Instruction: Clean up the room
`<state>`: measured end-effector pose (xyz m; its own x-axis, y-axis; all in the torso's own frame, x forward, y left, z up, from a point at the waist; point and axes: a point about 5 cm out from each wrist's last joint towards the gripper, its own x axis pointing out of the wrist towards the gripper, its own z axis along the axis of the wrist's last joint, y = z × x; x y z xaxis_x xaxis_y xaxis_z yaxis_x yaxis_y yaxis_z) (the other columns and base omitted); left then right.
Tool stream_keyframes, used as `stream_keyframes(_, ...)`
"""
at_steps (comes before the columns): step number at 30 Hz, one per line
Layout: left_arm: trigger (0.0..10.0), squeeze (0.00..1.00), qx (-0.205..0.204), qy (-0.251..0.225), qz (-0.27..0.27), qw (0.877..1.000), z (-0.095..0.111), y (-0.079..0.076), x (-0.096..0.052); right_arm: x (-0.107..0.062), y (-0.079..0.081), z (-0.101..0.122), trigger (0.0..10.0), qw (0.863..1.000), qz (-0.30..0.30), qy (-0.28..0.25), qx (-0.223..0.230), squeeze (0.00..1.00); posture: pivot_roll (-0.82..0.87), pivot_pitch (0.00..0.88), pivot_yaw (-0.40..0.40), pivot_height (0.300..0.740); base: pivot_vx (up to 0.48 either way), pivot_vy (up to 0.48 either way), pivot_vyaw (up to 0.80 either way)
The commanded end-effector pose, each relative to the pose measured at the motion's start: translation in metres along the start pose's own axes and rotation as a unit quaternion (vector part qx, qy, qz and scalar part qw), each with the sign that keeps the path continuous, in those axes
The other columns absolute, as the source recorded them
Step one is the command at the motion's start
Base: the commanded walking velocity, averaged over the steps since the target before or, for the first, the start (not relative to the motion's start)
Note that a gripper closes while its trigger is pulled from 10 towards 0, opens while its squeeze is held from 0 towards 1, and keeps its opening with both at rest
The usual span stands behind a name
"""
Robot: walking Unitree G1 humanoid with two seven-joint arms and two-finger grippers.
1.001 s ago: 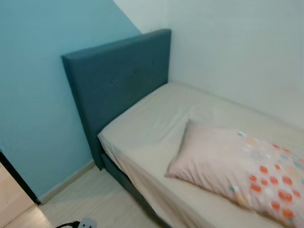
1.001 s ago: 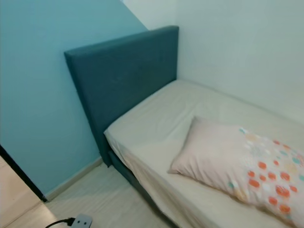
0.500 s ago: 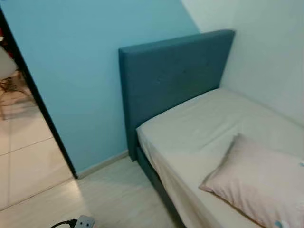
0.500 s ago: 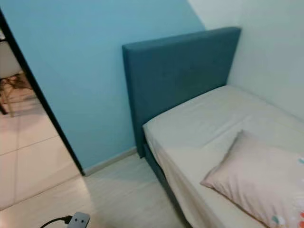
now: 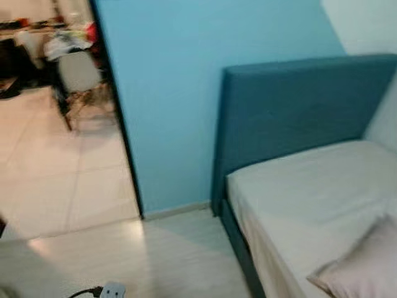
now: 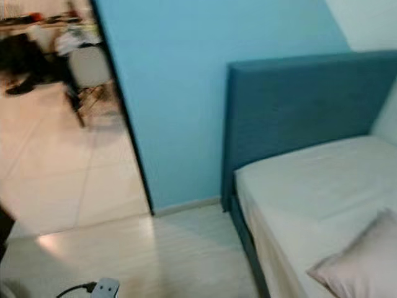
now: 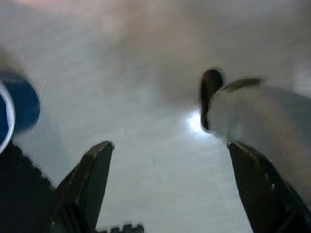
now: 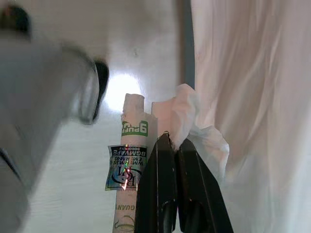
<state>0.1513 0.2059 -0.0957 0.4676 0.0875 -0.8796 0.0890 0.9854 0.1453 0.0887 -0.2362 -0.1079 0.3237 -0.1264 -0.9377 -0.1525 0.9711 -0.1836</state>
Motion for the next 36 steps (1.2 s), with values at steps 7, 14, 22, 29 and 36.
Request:
stream_keyframes(7, 10.0, 0.00, -0.045, -0.013, 0.002, 0.999, 0.008, -0.004, 0.001, 0.000, -0.008, 0.004, 10.0, 1.000, -0.007, 0.002, -0.015, 0.00, 0.05, 0.000, -0.075, 0.736, 0.000, 0.000, 0.76)
stream_keyframes(14, 10.0, 0.00, -0.093, -0.037, 0.001, 0.995, 0.025, -0.007, 0.003, -0.001, -0.035, 0.031, 10.0, 0.999, -0.035, -0.024, -0.015, 0.00, 0.08, 0.000, -0.105, 0.736, 0.000, 0.000, 0.76)
stream_keyframes(22, 10.0, 0.00, -0.118, -0.069, 0.004, 0.991, 0.047, -0.004, 0.004, -0.003, -0.046, 0.079, 10.0, 0.996, -0.040, -0.080, -0.017, 0.00, 0.07, 0.000, -0.100, 0.736, 0.000, 0.000, 0.76)
stream_keyframes(29, 10.0, 0.00, -0.115, -0.071, 0.002, 0.991, 0.047, -0.006, 0.004, -0.003, -0.043, 0.086, 10.0, 0.995, -0.037, -0.090, -0.016, 0.00, 0.06, 0.000, -0.080, 0.736, 0.000, 0.000, 0.76)
stream_keyframes(36, 10.0, 0.00, -0.089, -0.066, -0.007, 0.994, 0.042, -0.008, 0.003, -0.002, -0.039, 0.089, 10.0, 0.994, -0.033, -0.100, 0.022, 0.00, 0.06, 0.000, -0.056, 0.736, 0.000, 0.000, 0.76)
